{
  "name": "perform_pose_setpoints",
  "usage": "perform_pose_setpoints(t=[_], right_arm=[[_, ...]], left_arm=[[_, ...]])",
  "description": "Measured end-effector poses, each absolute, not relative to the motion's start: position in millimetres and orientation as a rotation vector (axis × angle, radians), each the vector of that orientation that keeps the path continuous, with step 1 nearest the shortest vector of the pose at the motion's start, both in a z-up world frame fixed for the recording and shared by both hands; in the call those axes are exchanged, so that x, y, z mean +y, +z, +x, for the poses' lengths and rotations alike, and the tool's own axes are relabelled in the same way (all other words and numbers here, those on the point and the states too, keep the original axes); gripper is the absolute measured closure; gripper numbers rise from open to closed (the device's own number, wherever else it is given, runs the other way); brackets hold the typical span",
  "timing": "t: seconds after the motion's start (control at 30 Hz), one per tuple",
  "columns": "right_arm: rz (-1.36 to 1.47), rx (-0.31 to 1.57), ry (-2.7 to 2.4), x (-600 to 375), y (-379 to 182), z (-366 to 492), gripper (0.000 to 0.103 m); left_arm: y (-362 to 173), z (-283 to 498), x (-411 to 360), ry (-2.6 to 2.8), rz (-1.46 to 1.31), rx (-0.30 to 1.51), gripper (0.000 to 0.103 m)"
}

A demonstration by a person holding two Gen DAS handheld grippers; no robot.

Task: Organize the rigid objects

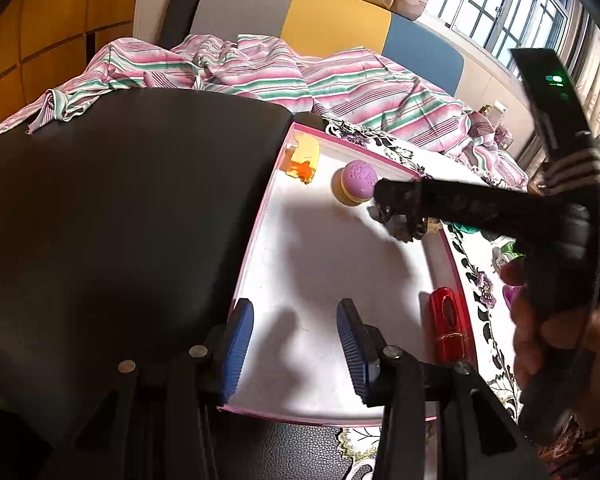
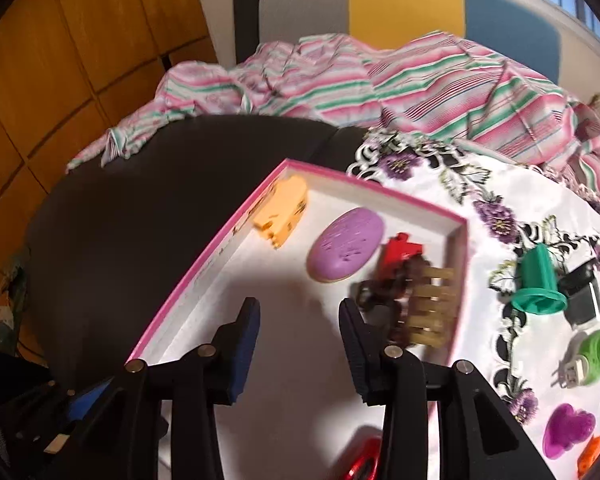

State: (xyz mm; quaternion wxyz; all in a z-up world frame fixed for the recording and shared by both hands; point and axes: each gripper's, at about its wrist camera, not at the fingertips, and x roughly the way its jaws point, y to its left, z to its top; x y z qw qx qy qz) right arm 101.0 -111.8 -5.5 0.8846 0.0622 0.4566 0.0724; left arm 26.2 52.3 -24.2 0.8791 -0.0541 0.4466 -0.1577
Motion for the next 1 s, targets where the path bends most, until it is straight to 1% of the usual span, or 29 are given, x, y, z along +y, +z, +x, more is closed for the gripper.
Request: perform_pose_setpoints(t=[0.4,0.6,0.63,0.67,0.7,0.77,0.8,0.83,0.9,0.93,1.0], right_arm=[[0.224,0.901,0.055,-160.5,13.6,65.2,0.058],[0.172,0.890,-0.294,-224.6,11.1,24.2,0.058],[0.174,0.896,-0.359,-237.8,8.1,17.9,0.054],[0.190,0.907,-0.417,-253.3,3.2,11.4,0.046],[0.215,0.923,-0.459,-267.8,-3.3,6.1,0.044],[0.263,0.966,-0.497,-290.4,-18.9,0.2,0.044],[0.274,0.989,-0.511,-298.2,-27.3,-1.9,0.044],[0.285,1.008,-0.517,-303.3,-34.3,-3.3,0.047],[0.330,1.041,-0.501,-311.4,-49.2,-3.8,0.059],[0.358,1.061,-0.500,-314.9,-55.0,-3.4,0.070],[0.384,1.048,-0.503,-317.5,-57.9,-2.9,0.069]], left_arm=[[-21.8,23.5,49.5,-0.337,-0.123,0.931,0.060],[-19.3,20.2,43.8,-0.353,-0.120,0.923,0.060],[-18.9,19.7,43.4,-0.355,-0.122,0.922,0.060],[-18.7,19.4,42.8,-0.359,-0.124,0.923,0.060],[-18.8,19.2,42.0,-0.361,-0.125,0.924,0.060],[-19.1,18.3,40.2,-0.365,-0.129,0.924,0.060],[-19.5,17.9,39.1,-0.368,-0.127,0.927,0.060],[-19.8,17.3,38.0,-0.372,-0.125,0.929,0.060],[-20.0,15.9,36.0,-0.373,-0.114,0.927,0.060],[-20.0,15.5,35.2,-0.373,-0.109,0.927,0.060],[-20.0,15.3,34.6,-0.375,-0.106,0.927,0.060]])
